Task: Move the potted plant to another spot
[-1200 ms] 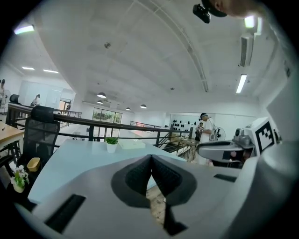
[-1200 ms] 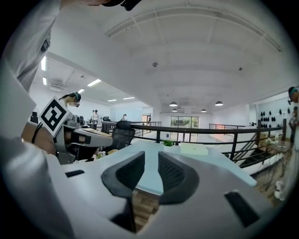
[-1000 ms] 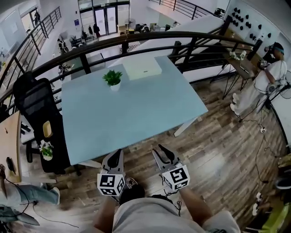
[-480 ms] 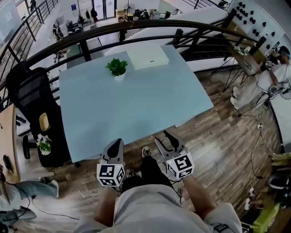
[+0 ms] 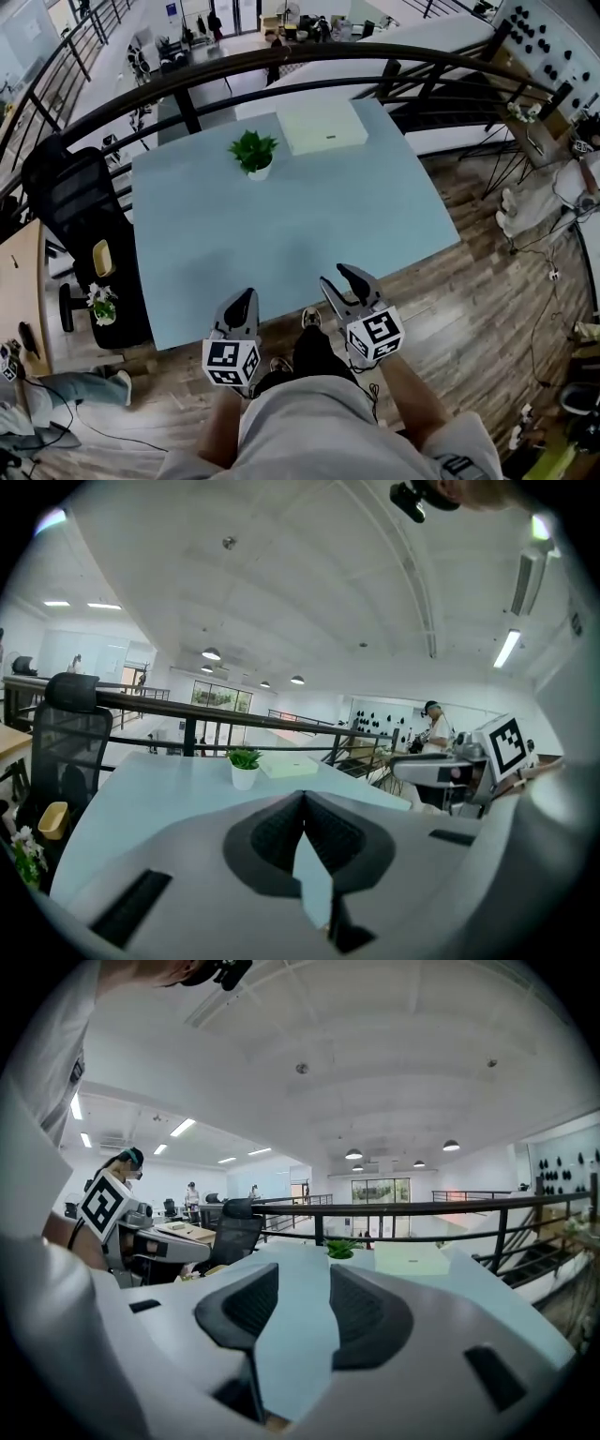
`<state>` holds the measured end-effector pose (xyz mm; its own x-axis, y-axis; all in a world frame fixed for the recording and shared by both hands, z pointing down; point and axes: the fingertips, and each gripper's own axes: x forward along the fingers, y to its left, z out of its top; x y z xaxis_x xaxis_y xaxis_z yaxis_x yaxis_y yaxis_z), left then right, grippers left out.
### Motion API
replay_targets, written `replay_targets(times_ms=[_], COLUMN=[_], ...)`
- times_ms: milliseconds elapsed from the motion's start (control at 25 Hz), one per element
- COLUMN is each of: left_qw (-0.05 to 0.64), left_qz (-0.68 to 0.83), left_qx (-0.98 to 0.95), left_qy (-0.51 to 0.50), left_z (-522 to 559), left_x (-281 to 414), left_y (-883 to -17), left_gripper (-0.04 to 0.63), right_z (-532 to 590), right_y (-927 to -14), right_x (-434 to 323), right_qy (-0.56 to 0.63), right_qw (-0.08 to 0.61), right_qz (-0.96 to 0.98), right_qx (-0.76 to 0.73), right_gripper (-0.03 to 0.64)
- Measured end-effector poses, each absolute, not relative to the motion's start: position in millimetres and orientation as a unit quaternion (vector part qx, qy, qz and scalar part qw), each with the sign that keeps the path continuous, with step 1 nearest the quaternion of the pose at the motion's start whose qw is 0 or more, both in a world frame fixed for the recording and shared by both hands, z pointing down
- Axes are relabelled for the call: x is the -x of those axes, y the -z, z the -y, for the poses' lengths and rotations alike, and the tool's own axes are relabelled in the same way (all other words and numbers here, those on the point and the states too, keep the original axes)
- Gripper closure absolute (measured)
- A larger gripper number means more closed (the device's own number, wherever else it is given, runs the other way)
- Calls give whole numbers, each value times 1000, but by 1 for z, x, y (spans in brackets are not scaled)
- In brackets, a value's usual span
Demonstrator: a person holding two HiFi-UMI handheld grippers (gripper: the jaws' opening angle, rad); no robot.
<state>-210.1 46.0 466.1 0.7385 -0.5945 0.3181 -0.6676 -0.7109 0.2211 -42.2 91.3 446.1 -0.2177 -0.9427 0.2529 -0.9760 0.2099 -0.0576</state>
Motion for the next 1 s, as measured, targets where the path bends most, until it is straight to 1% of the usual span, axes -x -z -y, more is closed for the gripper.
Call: replay_targets(times_ms=[160, 360, 440, 560, 680, 760, 880, 1000], left_qw=[156, 152, 147, 146, 156, 166, 176, 184], left_qz=[353, 362, 369, 384, 394, 400, 413, 422], left_qx=[-915, -911, -908, -901, -893, -887, -877, -870], left_qy=[-117, -129, -135, -136, -150, -163, -169, -177], left_z=[-15, 11, 18, 30, 37, 37, 42, 49], left_x=[176, 128, 113, 97, 92, 93, 96, 104], left_y=[-461, -461, -463, -466, -477, -487, -500, -512], left_gripper=[583, 583, 583, 583, 583, 583, 583, 583], right_z=[-59, -30, -23, -12, -3, -1, 7, 19], right_y=[-443, -446, -447, -457, -471, -480, -494, -509], right_x=[11, -37, -52, -68, -72, -71, -72, -67], right_qy=[-97, -85, -79, -66, -77, -89, -102, -113], right_qw=[76, 95, 99, 113, 121, 121, 130, 125], right_qz=[786, 796, 799, 808, 819, 824, 826, 828], right_qx=[-605, -592, -588, -575, -556, -546, -538, -534], right_gripper=[443, 434, 402, 376, 336, 330, 298, 291])
